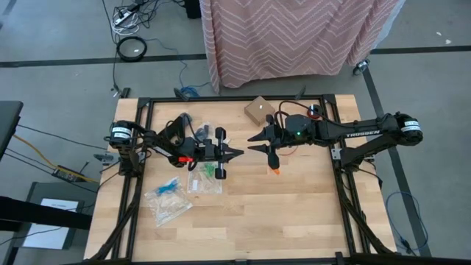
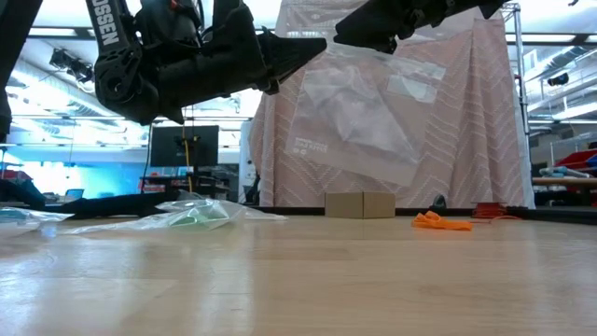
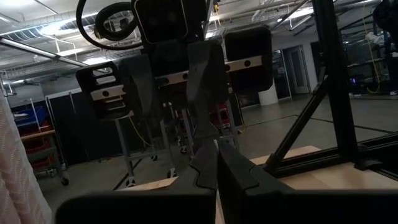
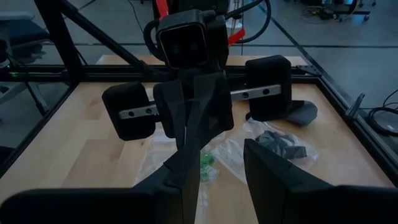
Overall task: Sort rubber bands
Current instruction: Open the transparent zip bag
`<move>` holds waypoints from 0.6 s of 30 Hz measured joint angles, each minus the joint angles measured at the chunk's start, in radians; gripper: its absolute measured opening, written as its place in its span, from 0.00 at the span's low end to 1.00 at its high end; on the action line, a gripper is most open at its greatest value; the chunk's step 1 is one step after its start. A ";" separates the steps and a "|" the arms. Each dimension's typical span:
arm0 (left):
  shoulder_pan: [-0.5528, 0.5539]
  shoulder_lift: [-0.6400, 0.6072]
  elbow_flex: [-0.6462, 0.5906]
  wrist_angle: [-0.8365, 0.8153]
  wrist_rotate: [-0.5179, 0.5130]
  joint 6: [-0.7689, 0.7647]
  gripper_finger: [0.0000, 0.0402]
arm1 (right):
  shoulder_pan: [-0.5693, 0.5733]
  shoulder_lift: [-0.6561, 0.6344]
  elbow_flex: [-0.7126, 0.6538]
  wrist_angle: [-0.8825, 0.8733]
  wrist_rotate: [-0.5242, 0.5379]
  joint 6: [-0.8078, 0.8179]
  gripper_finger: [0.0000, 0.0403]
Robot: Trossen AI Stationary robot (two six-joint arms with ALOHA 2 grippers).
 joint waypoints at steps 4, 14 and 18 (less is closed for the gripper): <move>0.000 0.000 0.000 0.000 0.000 0.000 0.01 | 0.000 0.000 0.000 0.000 0.000 0.000 0.28; 0.000 0.000 0.002 0.006 0.008 -0.002 0.01 | 0.000 0.000 0.000 0.000 0.000 0.000 0.28; 0.000 0.000 0.002 0.000 0.008 -0.002 0.01 | 0.000 0.000 0.000 0.014 0.000 0.000 0.28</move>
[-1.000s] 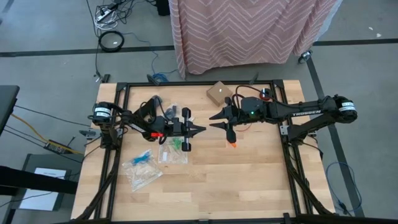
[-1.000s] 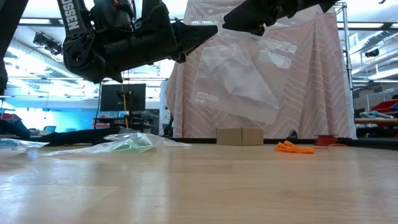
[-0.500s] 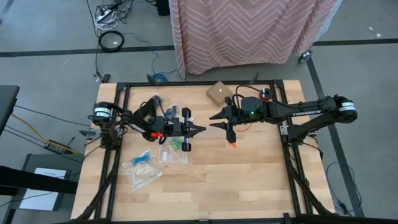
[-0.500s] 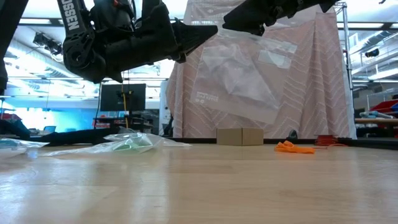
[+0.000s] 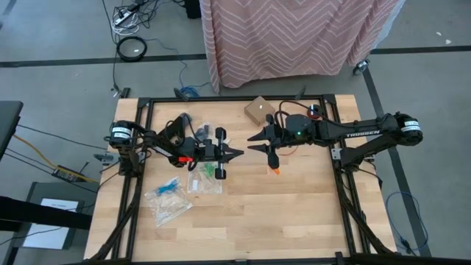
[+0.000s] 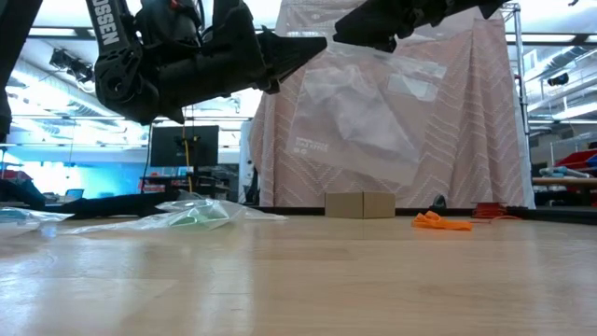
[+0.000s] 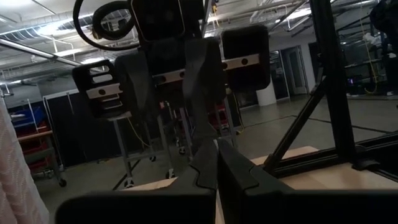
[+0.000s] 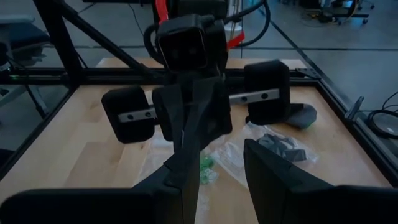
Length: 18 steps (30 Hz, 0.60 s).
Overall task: Sort rubber bands
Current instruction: Open the transparent zip bag
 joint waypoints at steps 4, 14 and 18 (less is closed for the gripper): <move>0.000 0.000 0.000 0.000 0.000 0.000 0.01 | 0.001 0.000 0.000 0.014 0.000 0.010 0.28; -0.001 0.000 0.000 -0.015 0.002 0.000 0.01 | 0.017 0.000 0.000 -0.055 0.001 0.088 0.28; 0.000 0.000 0.000 -0.014 0.002 -0.001 0.01 | 0.033 0.000 0.000 -0.100 0.013 0.084 0.28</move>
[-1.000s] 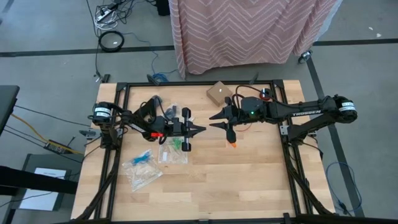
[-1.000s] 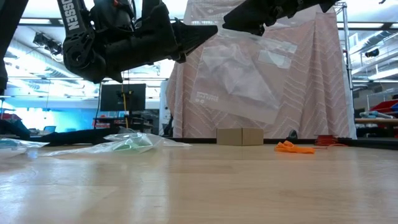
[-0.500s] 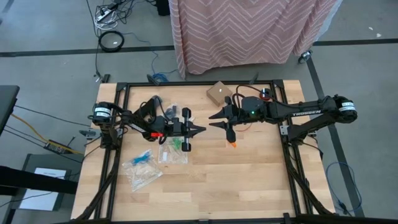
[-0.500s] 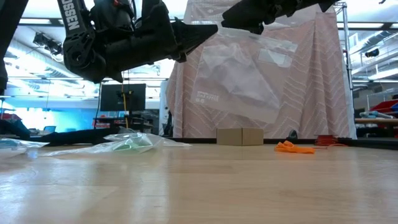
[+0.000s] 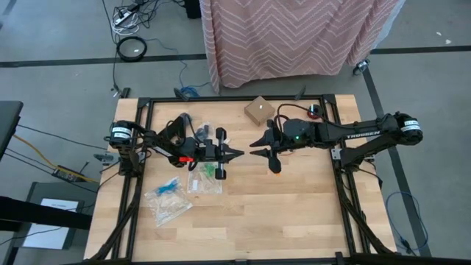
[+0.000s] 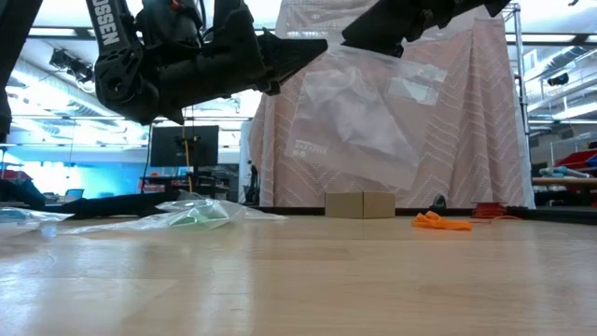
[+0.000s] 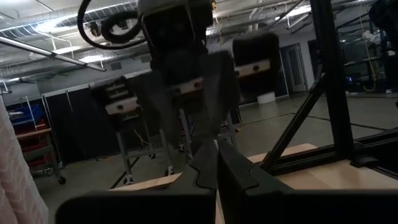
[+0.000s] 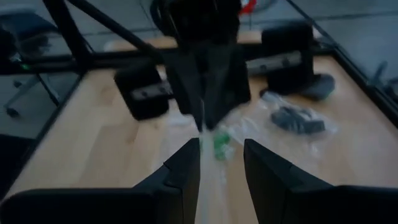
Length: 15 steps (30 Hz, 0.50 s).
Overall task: Sort rubber bands
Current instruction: Open the transparent zip bag
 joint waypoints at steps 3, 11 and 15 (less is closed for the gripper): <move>-0.002 0.000 0.000 -0.002 0.001 0.000 0.01 | 0.010 0.000 0.000 -0.048 0.055 0.004 0.28; -0.002 0.000 0.000 -0.005 0.001 0.001 0.01 | 0.028 0.000 0.000 -0.084 0.101 0.005 0.28; -0.002 0.000 0.000 -0.003 0.001 0.001 0.01 | 0.043 -0.003 0.000 -0.085 0.115 -0.031 0.28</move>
